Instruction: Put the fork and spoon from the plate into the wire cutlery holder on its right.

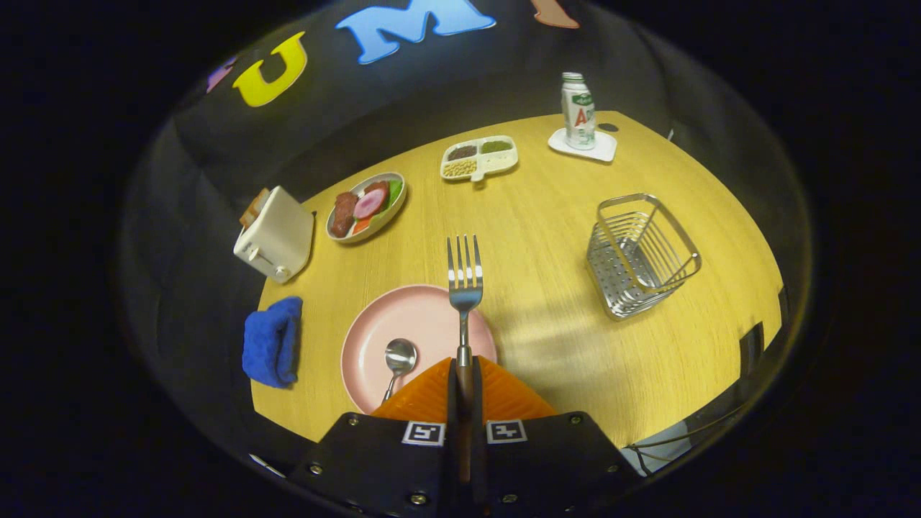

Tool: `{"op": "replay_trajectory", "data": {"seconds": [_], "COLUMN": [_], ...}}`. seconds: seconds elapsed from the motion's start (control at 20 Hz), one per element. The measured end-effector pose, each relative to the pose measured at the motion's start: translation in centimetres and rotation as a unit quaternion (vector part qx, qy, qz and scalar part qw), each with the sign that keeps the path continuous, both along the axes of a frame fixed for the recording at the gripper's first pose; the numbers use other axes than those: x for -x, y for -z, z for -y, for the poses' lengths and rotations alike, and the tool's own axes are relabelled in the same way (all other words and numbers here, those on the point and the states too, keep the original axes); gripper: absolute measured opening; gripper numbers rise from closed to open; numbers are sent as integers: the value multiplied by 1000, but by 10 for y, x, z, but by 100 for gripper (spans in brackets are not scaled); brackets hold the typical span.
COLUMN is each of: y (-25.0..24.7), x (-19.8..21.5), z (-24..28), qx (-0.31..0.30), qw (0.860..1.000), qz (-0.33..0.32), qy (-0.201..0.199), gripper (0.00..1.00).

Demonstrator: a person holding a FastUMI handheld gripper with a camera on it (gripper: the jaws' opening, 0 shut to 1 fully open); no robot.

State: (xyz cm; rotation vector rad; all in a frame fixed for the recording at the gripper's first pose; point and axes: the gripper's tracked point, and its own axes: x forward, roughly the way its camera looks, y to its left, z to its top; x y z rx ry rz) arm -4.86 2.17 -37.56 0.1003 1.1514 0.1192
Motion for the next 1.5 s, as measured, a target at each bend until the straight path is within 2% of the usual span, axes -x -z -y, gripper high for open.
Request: {"op": "replay_trajectory", "data": {"seconds": [0.25, 0.35, 0.65, 0.9, 1.25, 1.3, 1.35, 1.5], "y": [-19, -21, -15, -7, -22, -26, -30, -38], "x": [-12, -12, -21, -25, -49, -55, -59, -65], "z": [62, 77, 99, 110, 117, 117, 118, 123], "qx": [-2, -4, -14, -1, -6, -11, -11, -1], "qw": [996, 993, 990, 988, 986, 986, 986, 985], "qz": [20, 21, -7, -46, -29, -19, -11, 11], "qy": [92, 115, 144, 148, 165, 166, 167, 169], "gripper": [7, 7, 7, 7, 11, 14, 21, 100]}}
